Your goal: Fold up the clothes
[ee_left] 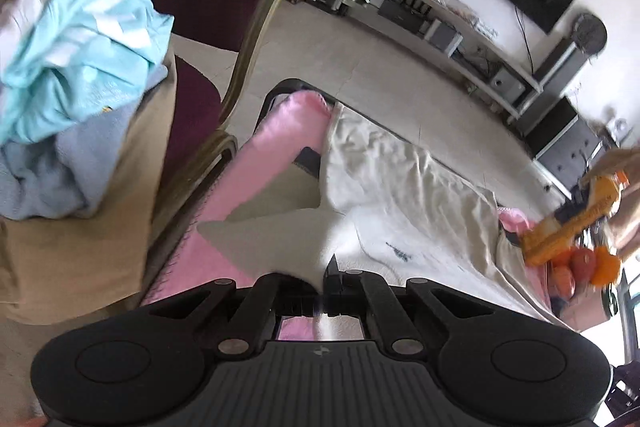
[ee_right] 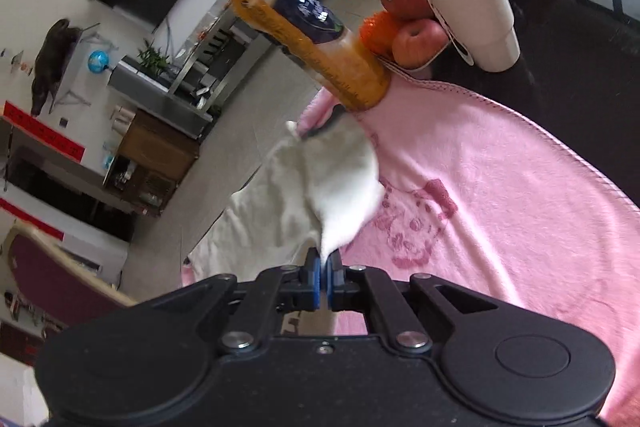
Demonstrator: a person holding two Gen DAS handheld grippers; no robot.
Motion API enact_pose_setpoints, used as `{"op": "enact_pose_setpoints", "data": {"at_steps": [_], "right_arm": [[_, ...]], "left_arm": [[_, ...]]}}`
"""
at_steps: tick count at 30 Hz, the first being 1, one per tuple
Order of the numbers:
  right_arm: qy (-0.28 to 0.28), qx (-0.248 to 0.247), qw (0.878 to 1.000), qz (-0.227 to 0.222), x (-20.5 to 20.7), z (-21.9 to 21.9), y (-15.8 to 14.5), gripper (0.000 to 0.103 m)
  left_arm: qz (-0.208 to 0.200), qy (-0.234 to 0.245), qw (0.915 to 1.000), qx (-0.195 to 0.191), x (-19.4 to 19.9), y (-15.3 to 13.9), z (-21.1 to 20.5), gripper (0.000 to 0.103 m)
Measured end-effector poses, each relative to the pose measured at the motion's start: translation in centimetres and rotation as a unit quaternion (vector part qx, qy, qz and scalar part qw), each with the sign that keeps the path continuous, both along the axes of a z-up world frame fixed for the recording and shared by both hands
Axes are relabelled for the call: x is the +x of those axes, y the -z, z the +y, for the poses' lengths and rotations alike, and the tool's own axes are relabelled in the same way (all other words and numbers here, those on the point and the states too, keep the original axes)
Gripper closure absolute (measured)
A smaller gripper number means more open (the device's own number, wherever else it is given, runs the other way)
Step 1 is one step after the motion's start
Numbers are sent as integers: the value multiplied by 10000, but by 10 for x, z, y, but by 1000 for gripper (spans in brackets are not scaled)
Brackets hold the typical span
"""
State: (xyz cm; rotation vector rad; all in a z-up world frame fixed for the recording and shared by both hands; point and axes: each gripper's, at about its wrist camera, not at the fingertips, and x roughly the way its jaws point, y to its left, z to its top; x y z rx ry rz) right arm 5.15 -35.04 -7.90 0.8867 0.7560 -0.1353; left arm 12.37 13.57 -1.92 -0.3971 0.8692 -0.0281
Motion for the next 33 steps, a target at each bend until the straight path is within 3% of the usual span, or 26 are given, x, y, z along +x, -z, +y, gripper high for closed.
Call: {"op": "enact_pose_setpoints", "data": {"at_steps": [4,8,11,14,17,19,22,25,29,32,33], "right_arm": [[-203,-262,9994,131,-27,7,-10,100],[-457,-734,9944,608,-39,28,34,99],[-525,-815,9900,1024,-45,27,69,93],[-501,-693,9880,1283,-57,19,87,83],[-500,-651,9910,1055,-74,16,75,72],[-593,-800,9918,804,-85,22,66,72],[-1281,-577,9893,384,-87,47,61,72],[-2191,-807,9722,169,-80,88,57,72],[-3057,-1281,9434,86,-77,130,57,65],[-3560,-1701,9189,27,-78,155,59,55],[-3675,-1968,9090,10,-78,163,62,54]], "left_arm": [[465,166,9971,584,-12,28,-12,102],[1125,113,9880,1052,-11,91,-23,100],[1611,2,9776,1356,-12,131,-26,82],[1574,-69,9767,1455,-30,123,-23,64],[1256,56,9796,1566,-57,106,-26,59],[1067,438,9779,1742,-69,108,-45,59],[779,1009,9715,2000,-86,110,-73,60],[487,1575,9603,2249,-103,112,-100,60],[107,2281,9387,2581,-124,116,-136,59],[43,2315,9260,2982,-117,132,-146,61],[74,2319,9244,3027,-114,137,-147,66]]}}
